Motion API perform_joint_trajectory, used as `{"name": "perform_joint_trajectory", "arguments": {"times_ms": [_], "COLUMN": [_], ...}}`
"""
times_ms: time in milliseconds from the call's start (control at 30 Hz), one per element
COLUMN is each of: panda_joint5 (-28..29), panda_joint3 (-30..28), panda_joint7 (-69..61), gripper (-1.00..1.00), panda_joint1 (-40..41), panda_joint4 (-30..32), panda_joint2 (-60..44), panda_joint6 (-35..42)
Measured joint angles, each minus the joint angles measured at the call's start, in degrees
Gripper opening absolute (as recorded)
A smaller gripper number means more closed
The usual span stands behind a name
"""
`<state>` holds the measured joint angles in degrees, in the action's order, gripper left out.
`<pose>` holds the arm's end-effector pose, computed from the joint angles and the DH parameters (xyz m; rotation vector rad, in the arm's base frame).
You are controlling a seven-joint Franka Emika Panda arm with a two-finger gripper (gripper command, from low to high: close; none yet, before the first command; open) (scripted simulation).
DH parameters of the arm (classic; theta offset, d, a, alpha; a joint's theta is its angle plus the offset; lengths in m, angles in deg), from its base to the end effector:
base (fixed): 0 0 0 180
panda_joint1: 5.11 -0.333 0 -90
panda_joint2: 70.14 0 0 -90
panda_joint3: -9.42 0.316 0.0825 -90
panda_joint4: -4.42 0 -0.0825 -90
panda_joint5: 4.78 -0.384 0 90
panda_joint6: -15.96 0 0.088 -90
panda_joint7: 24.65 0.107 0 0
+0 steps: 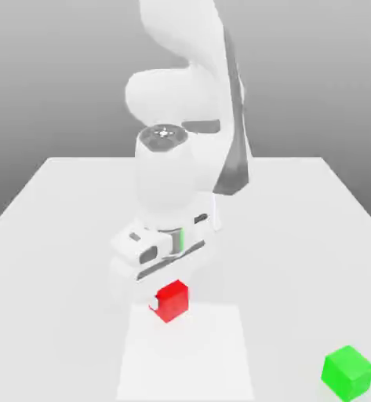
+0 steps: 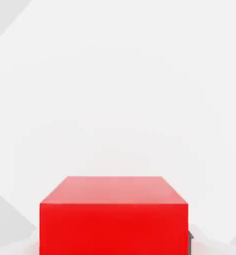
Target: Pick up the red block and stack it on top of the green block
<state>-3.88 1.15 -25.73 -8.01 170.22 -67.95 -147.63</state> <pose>0.3444 -0.0307 0.1996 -3.1391 0.0937 0.0010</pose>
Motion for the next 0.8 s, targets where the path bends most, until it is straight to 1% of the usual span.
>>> {"name": "perform_joint_trajectory", "arguments": {"times_ms": [33, 100, 400, 533, 600, 667, 700, 800], "panda_joint5": [0.6, 0.8, 0.5, 1.0, 1.6, 2.4, 2.7, 2.7], "panda_joint3": [0.4, 1.6, 8.6, 12.7, 13.7, 13.5, 13.1, 13.1], "panda_joint7": [0.3, 0.1, -2.3, -2.9, -2.8, -2.3, -2.1, -2.1], "gripper": [-1.0, -1.0, -1.0, -1.0, -1.0, -1.0, 1.0, 1.0], "panda_joint1": [-0.5, -3.1, -13.7, -17.6, -18.8, -19.5, -19.8, -19.8], "panda_joint4": [-0.5, -3.5, -21.8, -30.1, -32.4, -33.1, -33.3, -33.3], "panda_joint2": [0.9, 0.3, -8.9, -13.3, -16.5, -20.3, -22.3, -22.3], "panda_joint6": [1.5, 3.8, 13.0, 16.9, 16.1, 12.9, 11.1, 11.1]}}
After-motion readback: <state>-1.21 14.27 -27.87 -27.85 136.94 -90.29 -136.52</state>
